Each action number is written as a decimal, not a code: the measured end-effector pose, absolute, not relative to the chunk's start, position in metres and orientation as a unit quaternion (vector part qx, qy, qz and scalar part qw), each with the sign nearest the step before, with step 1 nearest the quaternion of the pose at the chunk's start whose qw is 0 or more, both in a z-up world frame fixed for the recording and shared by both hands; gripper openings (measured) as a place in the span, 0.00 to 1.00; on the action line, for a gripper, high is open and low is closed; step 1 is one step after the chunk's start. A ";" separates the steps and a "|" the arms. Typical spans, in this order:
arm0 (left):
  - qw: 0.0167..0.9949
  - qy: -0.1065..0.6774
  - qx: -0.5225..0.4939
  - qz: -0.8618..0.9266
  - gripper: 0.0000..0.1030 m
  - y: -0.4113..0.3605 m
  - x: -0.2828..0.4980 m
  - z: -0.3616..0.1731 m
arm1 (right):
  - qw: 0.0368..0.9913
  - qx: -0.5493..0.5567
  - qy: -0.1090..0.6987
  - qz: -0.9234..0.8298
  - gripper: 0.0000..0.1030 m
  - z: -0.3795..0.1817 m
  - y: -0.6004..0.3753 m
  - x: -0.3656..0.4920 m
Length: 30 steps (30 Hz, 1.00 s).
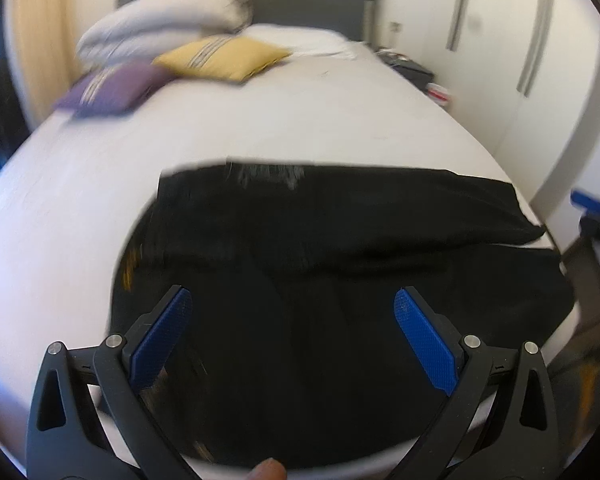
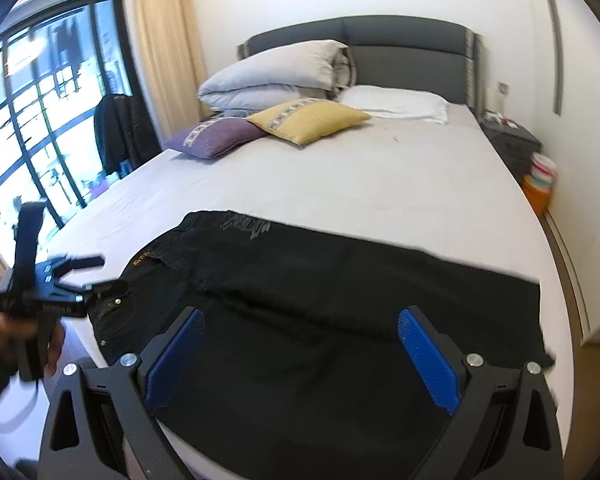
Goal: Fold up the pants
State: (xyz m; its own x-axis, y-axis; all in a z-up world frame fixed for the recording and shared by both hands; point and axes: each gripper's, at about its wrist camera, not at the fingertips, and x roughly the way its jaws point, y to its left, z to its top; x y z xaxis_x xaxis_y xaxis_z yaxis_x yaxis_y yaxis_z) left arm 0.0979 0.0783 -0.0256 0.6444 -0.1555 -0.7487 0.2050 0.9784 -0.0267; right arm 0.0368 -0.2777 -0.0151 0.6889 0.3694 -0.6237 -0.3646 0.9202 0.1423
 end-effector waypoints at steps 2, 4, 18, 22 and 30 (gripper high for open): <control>0.908 0.400 0.074 -0.098 1.00 0.081 0.123 -0.026 | 0.916 0.002 0.330 0.228 0.97 -0.016 -0.287 0.056; 0.891 0.428 0.119 -0.096 1.00 0.083 0.166 -0.032 | 0.914 -0.015 0.322 0.246 0.97 -0.017 -0.292 0.079; 0.760 0.519 0.297 -0.254 1.00 0.084 0.407 -0.092 | 0.825 -0.109 0.415 0.367 0.90 -0.078 -0.317 0.228; 0.727 0.551 0.293 -0.286 1.00 0.094 0.437 -0.116 | 0.801 -0.113 0.443 0.386 0.79 -0.102 -0.320 0.255; 0.685 0.592 0.278 -0.320 0.90 0.108 0.466 -0.154 | 0.778 -0.113 0.469 0.403 0.76 -0.130 -0.319 0.292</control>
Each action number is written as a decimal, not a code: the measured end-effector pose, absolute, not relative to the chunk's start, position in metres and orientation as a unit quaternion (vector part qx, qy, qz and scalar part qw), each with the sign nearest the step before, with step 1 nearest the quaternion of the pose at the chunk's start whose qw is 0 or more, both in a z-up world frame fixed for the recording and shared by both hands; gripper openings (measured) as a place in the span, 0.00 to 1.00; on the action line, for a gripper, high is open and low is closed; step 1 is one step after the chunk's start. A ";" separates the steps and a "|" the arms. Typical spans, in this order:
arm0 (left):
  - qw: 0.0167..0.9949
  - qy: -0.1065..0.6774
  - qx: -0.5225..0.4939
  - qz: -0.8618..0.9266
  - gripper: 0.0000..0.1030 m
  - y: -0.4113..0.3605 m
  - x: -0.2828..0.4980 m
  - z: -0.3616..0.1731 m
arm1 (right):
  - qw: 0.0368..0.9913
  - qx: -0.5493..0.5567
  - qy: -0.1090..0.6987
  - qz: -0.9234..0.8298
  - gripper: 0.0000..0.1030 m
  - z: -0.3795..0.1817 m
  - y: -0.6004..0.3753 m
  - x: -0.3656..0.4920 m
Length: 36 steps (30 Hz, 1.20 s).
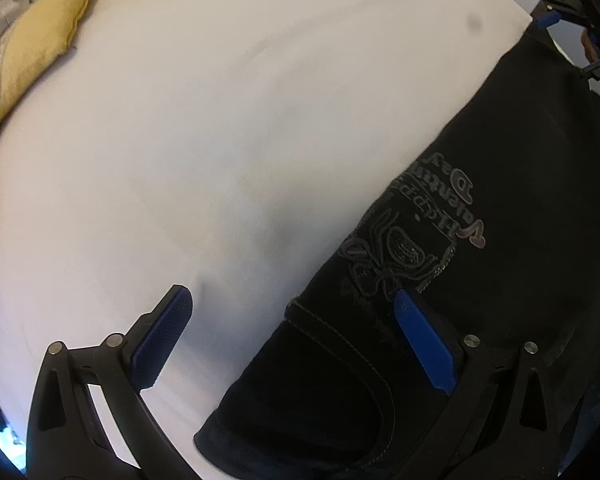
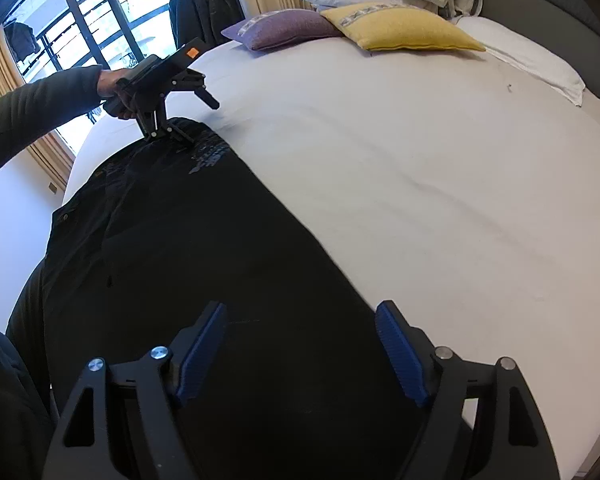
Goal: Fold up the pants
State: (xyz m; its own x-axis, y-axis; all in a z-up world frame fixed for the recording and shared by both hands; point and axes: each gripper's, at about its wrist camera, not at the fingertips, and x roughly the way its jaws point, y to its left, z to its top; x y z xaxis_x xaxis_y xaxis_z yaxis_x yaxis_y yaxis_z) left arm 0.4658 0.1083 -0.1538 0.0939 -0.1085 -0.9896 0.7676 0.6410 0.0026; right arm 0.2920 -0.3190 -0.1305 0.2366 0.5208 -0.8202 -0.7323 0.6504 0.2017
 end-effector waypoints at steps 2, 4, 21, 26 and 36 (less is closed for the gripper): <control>0.674 0.609 0.259 -0.329 0.77 0.113 0.471 -0.160 | 0.777 -0.114 0.471 0.402 0.76 -0.131 -0.318 0.296; 0.672 0.611 0.251 -0.335 0.70 0.116 0.473 -0.160 | 0.777 -0.114 0.472 0.402 0.75 -0.131 -0.319 0.299; 0.753 0.492 0.317 -0.301 0.07 0.133 0.433 -0.131 | 0.765 -0.165 0.482 0.393 0.63 -0.137 -0.308 0.331; 0.782 0.429 0.351 -0.285 0.07 0.134 0.403 -0.110 | 0.754 -0.158 0.488 0.410 0.58 -0.143 -0.299 0.338; 0.822 0.350 0.356 -0.273 0.07 0.129 0.356 -0.068 | 0.724 -0.170 0.514 0.428 0.45 -0.163 -0.273 0.359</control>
State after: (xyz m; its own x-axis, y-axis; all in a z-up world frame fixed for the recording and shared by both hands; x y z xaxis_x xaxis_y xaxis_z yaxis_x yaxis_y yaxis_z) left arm 0.3559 0.1292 -0.0678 0.6062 -0.1991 -0.7699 0.6976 0.5981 0.3946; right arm 0.3594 -0.2732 -0.1625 0.1056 0.4454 -0.8891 -0.7947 0.5753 0.1938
